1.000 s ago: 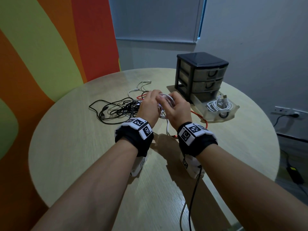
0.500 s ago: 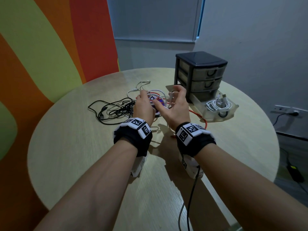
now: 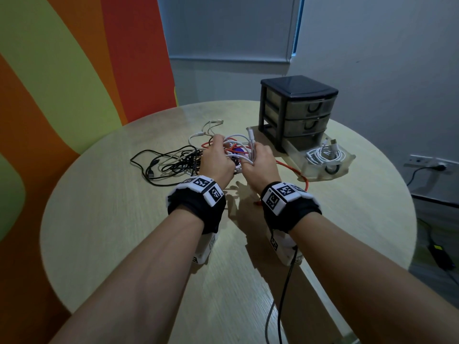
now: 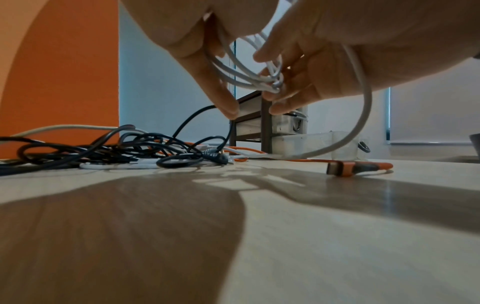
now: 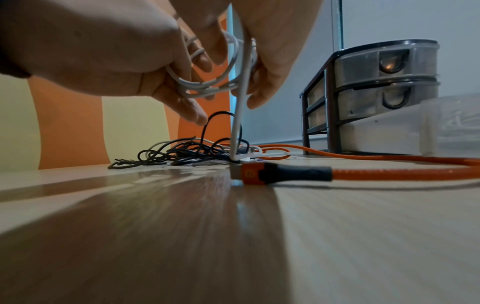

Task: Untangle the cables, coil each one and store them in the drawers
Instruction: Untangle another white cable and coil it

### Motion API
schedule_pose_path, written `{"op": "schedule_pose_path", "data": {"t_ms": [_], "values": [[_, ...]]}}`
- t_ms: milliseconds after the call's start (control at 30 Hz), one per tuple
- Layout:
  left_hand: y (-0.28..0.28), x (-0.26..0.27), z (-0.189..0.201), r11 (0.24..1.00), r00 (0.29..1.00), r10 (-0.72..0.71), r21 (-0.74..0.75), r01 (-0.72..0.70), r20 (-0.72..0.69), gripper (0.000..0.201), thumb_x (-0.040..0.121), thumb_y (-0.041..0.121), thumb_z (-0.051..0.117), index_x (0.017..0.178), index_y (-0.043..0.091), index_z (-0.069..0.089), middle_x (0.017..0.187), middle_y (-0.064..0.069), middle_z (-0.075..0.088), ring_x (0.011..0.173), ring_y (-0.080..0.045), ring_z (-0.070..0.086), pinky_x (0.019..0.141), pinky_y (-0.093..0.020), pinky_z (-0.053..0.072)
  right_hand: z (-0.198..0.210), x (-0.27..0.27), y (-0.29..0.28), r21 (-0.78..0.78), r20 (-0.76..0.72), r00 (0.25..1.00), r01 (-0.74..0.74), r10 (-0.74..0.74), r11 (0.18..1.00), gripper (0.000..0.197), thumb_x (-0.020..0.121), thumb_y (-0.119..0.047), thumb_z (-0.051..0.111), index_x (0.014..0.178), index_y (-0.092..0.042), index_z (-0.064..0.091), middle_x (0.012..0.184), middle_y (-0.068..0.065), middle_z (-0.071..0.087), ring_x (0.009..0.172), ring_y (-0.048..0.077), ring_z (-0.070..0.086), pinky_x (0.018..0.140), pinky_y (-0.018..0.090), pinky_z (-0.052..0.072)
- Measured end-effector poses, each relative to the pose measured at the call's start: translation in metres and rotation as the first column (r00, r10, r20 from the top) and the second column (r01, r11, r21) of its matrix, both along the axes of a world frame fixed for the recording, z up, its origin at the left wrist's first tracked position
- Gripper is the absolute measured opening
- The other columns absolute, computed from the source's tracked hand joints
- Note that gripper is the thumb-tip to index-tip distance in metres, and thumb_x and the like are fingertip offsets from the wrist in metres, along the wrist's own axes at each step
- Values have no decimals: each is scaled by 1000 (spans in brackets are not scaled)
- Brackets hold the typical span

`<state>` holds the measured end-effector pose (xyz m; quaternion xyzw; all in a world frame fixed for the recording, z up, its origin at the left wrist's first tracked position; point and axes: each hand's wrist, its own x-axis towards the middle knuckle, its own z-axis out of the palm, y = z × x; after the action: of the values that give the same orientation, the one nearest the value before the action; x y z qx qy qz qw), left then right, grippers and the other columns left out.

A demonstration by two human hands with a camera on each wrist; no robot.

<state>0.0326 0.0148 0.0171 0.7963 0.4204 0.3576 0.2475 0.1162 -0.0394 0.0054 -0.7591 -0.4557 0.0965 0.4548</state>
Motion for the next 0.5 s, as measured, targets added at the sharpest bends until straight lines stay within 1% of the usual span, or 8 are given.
{"op": "schedule_pose_path", "data": {"t_ms": [33,100,200,300,367,400,433,500], "values": [[0,0,0,1000,1000,-8,5,8,0,35,81,-6,46,114,4,49,105,-22,62,96,-36,58,75,-34,45,-1,1,1,0,-7,1000,7,-7,1000,36,93,-12,49,126,0,45,127,17,45,115,26,45,89,21,32],[2,1,-2,1000,1000,-4,19,4,0,30,79,-6,47,108,2,53,103,-19,63,94,-34,57,72,-29,40,-1,1,2,-2,-35,999,9,-9,1000,27,97,-15,44,118,1,48,120,18,51,108,28,50,82,26,37],[3,0,-3,997,1000,12,73,-13,14,28,78,-9,46,104,-2,53,108,-19,58,97,-31,53,72,-24,34,-3,-2,4,-39,-26,999,-39,38,998,25,99,-15,38,113,1,51,111,21,59,97,30,55,79,36,42],[5,0,-4,990,999,-31,137,27,27,41,76,-15,45,114,-2,53,116,-17,53,102,-28,51,79,-22,36,-4,-3,4,-111,-6,998,-65,65,992,25,98,-10,37,115,2,51,110,22,60,101,35,55,80,38,41],[8,0,-6,986,998,-65,150,66,-9,51,72,-18,46,119,1,54,120,-17,52,105,-27,52,84,-23,37,-3,-3,4,-119,-14,998,-62,61,991,26,97,-7,38,117,3,51,112,23,59,103,36,54,85,40,42],[9,0,-7,985,997,-77,151,80,-25,52,72,-19,47,119,1,56,120,-17,52,105,-27,52,83,-21,36,-3,-4,4,-113,-21,998,-66,64,991,27,96,-6,39,118,3,51,112,22,59,104,36,54,89,43,43],[10,1,-8,984,996,-88,151,91,-28,51,71,-20,48,117,1,58,119,-17,53,103,-27,53,80,-16,35,-2,-4,3,-95,-31,997,-76,74,993,28,95,-4,41,120,1,51,113,22,60,105,36,55,90,45,44],[11,0,-8,984,995,-102,147,102,-9,46,72,-18,53,113,1,62,115,-17,56,97,-24,55,73,-11,32,0,-7,1,-32,-56,993,-107,105,994,32,92,-2,47,123,-2,52,114,20,62,105,34,57,91,45,45]]}}
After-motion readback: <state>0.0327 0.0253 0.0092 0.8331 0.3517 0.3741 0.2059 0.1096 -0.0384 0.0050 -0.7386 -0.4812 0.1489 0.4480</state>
